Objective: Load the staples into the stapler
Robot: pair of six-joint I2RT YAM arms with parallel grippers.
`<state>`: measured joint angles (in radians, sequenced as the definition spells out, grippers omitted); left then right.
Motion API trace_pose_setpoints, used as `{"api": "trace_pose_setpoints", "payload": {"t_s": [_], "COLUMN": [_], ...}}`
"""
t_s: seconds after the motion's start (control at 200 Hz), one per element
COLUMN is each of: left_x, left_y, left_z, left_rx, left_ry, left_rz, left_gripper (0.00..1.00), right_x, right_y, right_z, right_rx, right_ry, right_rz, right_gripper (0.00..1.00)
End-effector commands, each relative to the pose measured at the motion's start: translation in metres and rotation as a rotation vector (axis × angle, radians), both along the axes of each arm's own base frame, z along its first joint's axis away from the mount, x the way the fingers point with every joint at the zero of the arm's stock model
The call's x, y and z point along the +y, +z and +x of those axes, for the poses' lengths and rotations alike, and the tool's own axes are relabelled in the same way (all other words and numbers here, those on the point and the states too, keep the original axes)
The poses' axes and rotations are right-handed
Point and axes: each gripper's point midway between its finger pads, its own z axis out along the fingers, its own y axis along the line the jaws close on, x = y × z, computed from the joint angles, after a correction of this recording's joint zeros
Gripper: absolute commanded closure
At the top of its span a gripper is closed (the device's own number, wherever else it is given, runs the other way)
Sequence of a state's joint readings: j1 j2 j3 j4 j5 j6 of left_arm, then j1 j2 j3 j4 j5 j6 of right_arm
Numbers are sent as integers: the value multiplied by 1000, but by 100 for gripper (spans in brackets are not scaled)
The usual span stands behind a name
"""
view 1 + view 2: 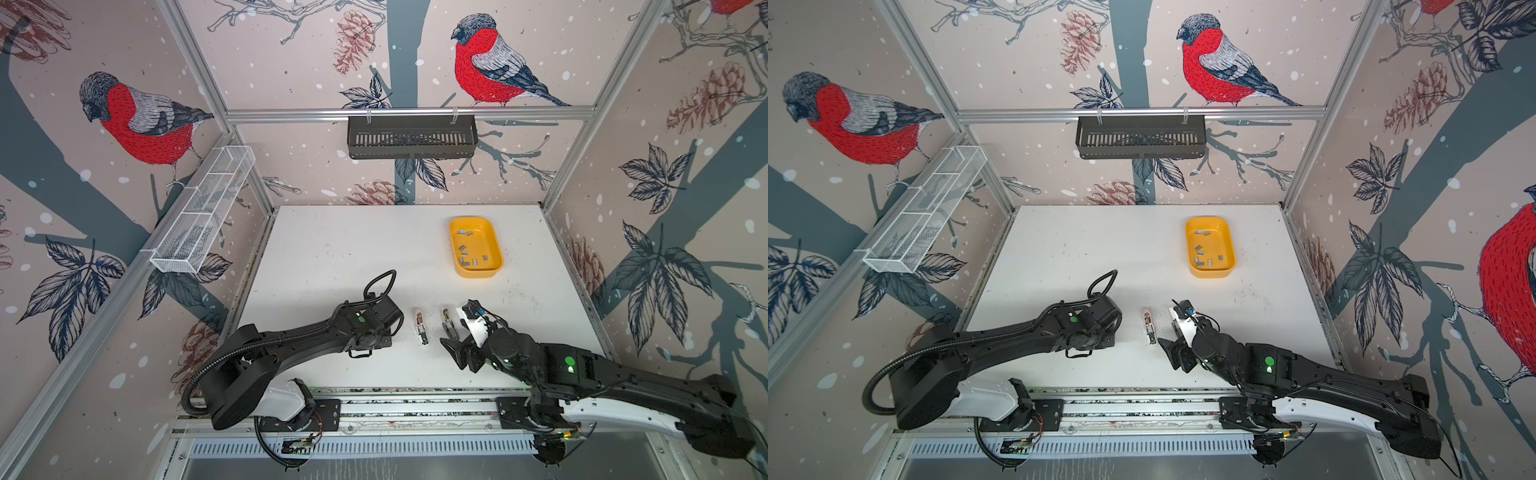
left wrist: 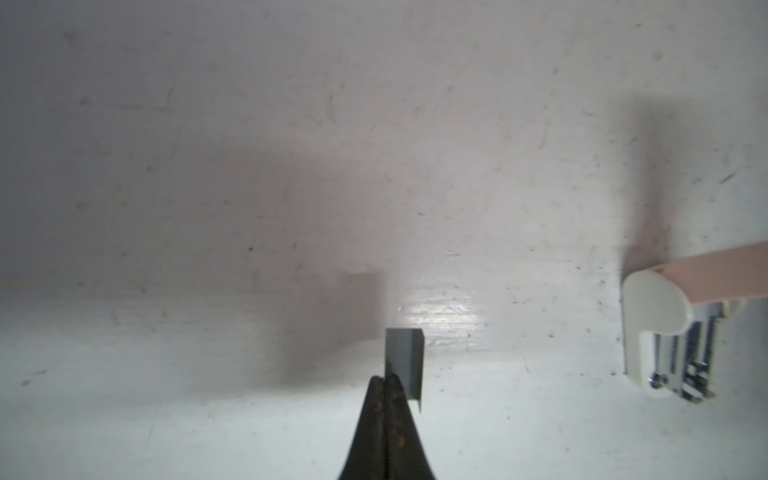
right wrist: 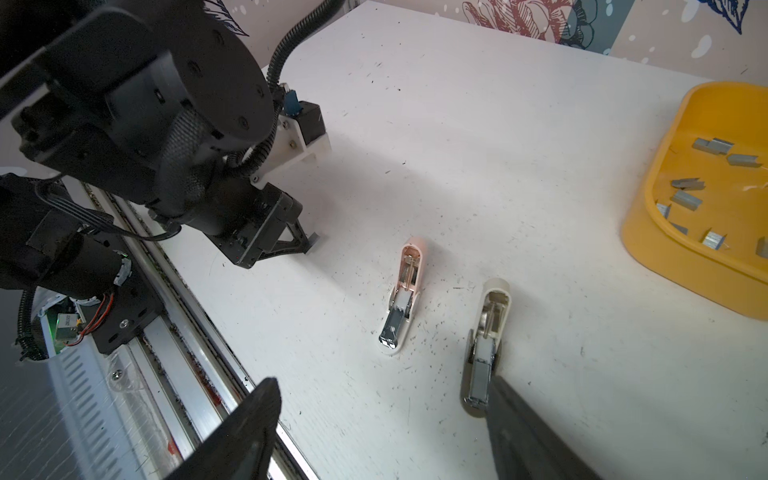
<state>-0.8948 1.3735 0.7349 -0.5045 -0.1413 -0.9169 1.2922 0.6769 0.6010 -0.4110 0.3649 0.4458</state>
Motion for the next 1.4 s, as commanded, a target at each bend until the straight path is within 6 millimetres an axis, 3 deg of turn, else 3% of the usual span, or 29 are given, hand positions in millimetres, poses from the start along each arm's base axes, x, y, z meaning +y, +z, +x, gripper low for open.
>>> {"api": "trace_pose_setpoints", "payload": {"t_s": [0.0,0.18,0.39,0.545,0.695,1.016,1.396], "left_x": [-8,-27,-66,-97,-115,-125,-128], "left_y": [21,70,140,183,214,246,268], "left_z": [15,47,79,90,85,72,74], "left_rx": [-59,-179,-332,-425,-469,-501,-508], "left_ry": [-89,-212,-419,-577,-686,-763,-895], "left_rz": [-37,-231,-424,-541,-697,-935,-1124], "left_gripper": [100,100,100,100,100,100,100], "right_x": [-3,-7,-8,-5,4,7,-1], "right_y": [6,12,34,57,85,128,142], "right_z": [5,12,28,46,53,52,67], "right_rx": [-14,0,85,104,110,107,106], "right_ry": [-38,-86,-156,-182,-131,11,79], "right_rz": [19,49,224,355,529,820,919], "right_gripper": [22,24,25,25,25,25,25]}}
